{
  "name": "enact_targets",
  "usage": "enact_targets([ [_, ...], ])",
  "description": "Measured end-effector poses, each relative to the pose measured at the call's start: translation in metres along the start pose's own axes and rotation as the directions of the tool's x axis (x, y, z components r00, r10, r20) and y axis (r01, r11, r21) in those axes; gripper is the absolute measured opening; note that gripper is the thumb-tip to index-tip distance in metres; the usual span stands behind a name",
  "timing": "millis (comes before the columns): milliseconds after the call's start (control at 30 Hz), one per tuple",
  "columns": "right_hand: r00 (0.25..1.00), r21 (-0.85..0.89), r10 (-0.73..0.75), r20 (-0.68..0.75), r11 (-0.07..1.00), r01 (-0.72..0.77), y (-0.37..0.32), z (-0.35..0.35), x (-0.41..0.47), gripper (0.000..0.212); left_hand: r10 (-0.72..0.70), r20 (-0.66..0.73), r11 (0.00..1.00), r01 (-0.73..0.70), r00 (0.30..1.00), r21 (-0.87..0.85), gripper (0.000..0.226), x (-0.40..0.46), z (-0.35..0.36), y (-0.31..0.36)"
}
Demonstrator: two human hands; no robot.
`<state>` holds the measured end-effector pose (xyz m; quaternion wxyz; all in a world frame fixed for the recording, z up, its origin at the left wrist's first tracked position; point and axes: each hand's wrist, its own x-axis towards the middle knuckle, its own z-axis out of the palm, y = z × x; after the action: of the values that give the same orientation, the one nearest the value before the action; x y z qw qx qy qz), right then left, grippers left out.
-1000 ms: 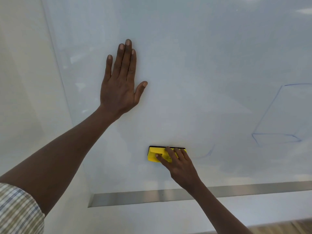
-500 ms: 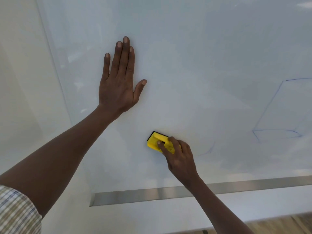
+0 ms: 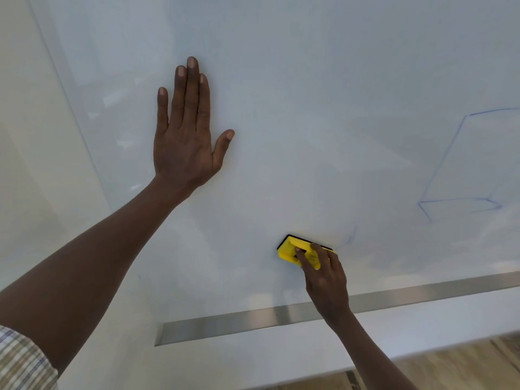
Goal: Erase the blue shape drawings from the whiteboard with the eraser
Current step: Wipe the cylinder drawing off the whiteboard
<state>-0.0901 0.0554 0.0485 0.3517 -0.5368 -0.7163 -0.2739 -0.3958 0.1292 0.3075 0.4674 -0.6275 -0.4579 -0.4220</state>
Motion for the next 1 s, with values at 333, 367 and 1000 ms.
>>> enact_targets([
  [333, 0.991, 0.074, -0.13, 0.009, 0.989, 0.129, -0.055, 0.012, 0.013, 0.051, 0.001, 0.038, 1.0, -0.001, 0.999, -0.009, 0.082, -0.002, 0.001, -0.003],
  [367, 0.993, 0.073, -0.119, 0.007, 0.99, 0.119, -0.052, 0.012, 0.012, 0.052, 0.001, 0.038, 1.0, -0.001, 0.999, -0.011, 0.083, -0.002, 0.001, -0.002],
  [1000, 0.822, 0.304, 0.569, -0.03, 0.788, -0.535, 0.022, 0.003, -0.007, 0.051, 0.009, 0.018, 1.0, -0.009, 1.0, 0.007, 0.085, -0.003, 0.0, -0.001],
])
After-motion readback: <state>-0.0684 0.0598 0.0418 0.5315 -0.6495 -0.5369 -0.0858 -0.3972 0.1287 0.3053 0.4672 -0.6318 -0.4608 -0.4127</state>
